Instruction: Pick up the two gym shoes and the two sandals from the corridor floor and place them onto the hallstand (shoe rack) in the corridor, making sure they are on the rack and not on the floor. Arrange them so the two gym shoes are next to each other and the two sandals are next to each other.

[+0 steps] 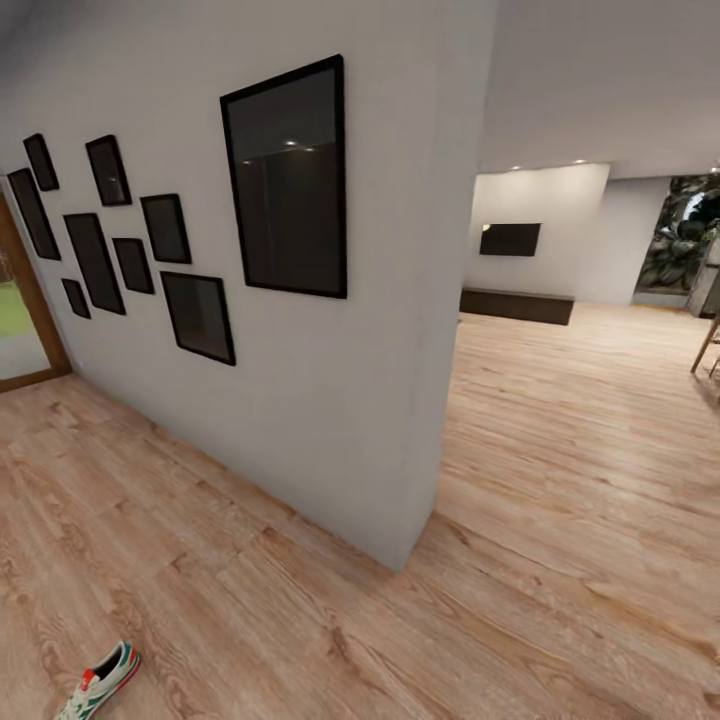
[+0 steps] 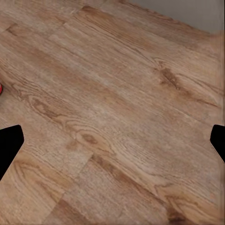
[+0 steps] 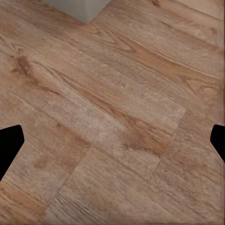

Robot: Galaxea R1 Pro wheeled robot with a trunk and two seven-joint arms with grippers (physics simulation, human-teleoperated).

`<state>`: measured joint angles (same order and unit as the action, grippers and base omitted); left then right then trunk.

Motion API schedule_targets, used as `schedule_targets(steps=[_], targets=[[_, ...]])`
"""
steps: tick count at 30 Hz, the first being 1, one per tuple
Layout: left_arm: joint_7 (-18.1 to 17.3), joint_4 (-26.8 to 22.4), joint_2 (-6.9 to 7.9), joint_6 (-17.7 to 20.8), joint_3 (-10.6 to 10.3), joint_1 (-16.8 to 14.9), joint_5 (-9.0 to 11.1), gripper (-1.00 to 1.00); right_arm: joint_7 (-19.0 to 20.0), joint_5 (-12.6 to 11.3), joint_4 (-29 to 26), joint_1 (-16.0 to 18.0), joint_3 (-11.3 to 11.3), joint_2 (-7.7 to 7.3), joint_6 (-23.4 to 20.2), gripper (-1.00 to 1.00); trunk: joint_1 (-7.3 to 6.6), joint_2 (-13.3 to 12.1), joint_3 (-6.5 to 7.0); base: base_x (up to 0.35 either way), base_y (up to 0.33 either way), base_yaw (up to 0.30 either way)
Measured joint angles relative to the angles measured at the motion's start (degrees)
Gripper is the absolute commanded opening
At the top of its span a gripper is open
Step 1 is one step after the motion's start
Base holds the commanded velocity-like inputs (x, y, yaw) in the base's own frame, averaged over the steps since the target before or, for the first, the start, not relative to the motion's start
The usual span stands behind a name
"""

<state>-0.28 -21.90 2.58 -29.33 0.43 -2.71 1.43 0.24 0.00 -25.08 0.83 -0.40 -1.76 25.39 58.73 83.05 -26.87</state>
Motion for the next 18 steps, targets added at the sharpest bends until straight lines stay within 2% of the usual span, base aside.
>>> schedule_targets(steps=[18], targets=[[-0.1, 0.1, -0.02, -0.1, -0.2, 0.0, -0.1, 1.0, 0.0, 0.0, 0.1, 0.0, 0.0, 0.0, 0.0, 1.0, 0.0, 0.0, 0.0, 0.0, 0.0, -0.268]])
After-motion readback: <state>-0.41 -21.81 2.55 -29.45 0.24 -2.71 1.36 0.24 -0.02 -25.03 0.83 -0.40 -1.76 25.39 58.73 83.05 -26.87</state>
